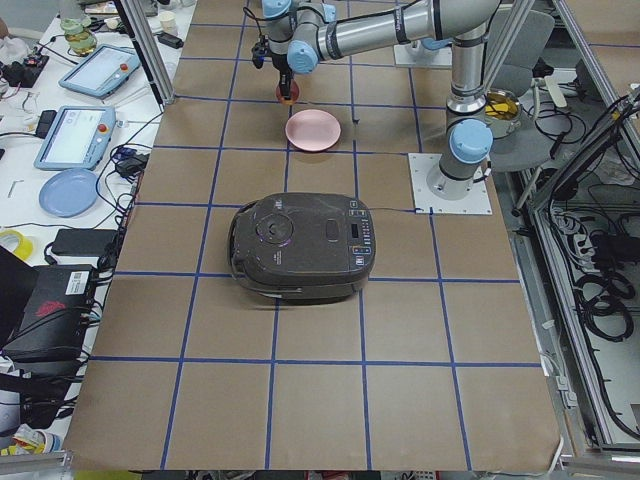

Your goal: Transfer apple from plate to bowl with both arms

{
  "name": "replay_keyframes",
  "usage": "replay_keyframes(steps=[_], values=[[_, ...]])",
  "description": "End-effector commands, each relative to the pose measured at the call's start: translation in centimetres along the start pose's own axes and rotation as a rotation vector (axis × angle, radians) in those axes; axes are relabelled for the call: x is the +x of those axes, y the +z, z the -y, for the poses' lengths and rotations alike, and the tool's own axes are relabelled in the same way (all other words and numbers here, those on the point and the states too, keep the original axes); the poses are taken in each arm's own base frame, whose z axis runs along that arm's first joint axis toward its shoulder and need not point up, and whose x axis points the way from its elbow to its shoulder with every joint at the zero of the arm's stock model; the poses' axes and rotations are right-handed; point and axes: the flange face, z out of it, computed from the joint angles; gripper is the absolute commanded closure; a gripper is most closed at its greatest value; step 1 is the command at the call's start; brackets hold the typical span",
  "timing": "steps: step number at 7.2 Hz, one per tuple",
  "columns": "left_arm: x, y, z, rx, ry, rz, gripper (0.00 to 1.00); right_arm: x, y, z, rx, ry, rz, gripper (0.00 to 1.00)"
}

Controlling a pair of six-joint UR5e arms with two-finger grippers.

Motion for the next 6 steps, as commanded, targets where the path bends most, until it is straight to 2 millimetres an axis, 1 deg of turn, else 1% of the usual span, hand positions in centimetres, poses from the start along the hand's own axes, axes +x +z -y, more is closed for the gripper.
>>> replay_keyframes(steps=[1, 2, 3, 4, 5, 6], values=[[2.0, -0.3, -1.0, 0.004, 0.033, 0.003, 0.96, -3.2, 1.4, -2.1, -0.021, -0.003, 0.005, 1.00], [2.5, 0.1, -1.1, -0.001, 0.042, 0.001, 0.96, -3.4, 1.7, -2.4, -0.028, -0.005, 0.007, 1.00], [3.2, 0.5, -1.3, -0.004, 0.054, 0.002, 0.96, -3.4, 2.0, -2.5, -0.032, -0.007, 0.006, 0.85], [4.0, 0.5, -1.4, 0.004, 0.068, -0.001, 0.96, -3.3, 1.9, -2.4, -0.028, -0.007, 0.001, 0.03], [4.1, 0.5, -1.4, 0.005, 0.063, -0.010, 0.96, -3.3, 1.4, -2.1, -0.015, -0.016, 0.003, 0.00], [4.3, 0.5, -1.3, 0.007, 0.067, -0.007, 0.96, -3.1, 0.1, -1.4, 0.016, -0.014, 0.007, 0.00]])
